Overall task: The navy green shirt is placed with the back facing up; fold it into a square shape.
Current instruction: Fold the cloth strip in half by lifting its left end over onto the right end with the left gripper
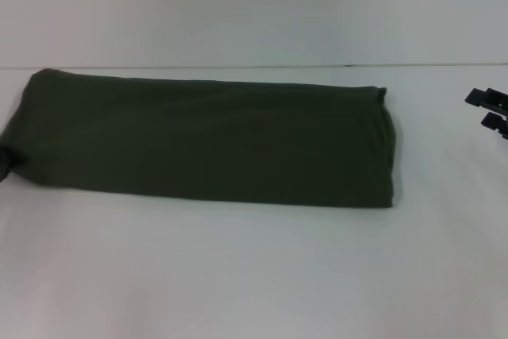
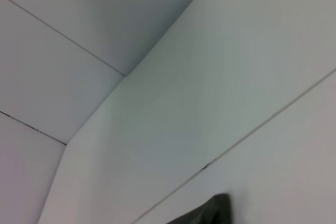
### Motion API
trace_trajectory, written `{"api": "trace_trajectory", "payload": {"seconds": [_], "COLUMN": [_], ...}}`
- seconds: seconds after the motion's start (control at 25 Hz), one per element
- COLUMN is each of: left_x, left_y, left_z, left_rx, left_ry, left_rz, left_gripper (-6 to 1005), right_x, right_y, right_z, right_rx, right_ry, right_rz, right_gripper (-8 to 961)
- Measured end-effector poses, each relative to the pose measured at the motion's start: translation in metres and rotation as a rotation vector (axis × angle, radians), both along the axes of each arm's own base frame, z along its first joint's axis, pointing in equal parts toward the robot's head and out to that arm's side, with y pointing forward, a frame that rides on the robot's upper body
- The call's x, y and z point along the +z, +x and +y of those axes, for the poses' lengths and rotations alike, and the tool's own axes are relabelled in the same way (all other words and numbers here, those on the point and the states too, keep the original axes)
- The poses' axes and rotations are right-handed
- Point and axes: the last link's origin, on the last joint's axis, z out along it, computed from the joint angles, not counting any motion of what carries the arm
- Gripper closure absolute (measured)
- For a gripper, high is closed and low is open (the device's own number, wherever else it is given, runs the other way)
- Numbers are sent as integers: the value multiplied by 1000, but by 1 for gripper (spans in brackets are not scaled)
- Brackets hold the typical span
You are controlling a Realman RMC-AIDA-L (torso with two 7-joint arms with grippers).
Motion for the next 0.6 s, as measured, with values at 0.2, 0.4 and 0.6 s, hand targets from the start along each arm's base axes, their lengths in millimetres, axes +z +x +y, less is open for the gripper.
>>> {"api": "trace_trajectory", "payload": {"seconds": [0.2, 0.4, 0.6], "left_x": [6, 15, 23], "left_y": [2, 33, 89], "left_z": [-1, 14, 40], "left_rx": [-28, -170, -378], "left_ry": [9, -1, -39], "left_rz": [9, -22, -86], "left_gripper": [992, 991, 987], "right_x": [-1, -2, -2], "right_y": [-1, -1, -1], "right_z": [3, 2, 2], "right_rx": [-4, -3, 0], "right_ry": [1, -2, -3], "right_rz": [-10, -13, -17], "right_gripper": [239, 239, 238]}}
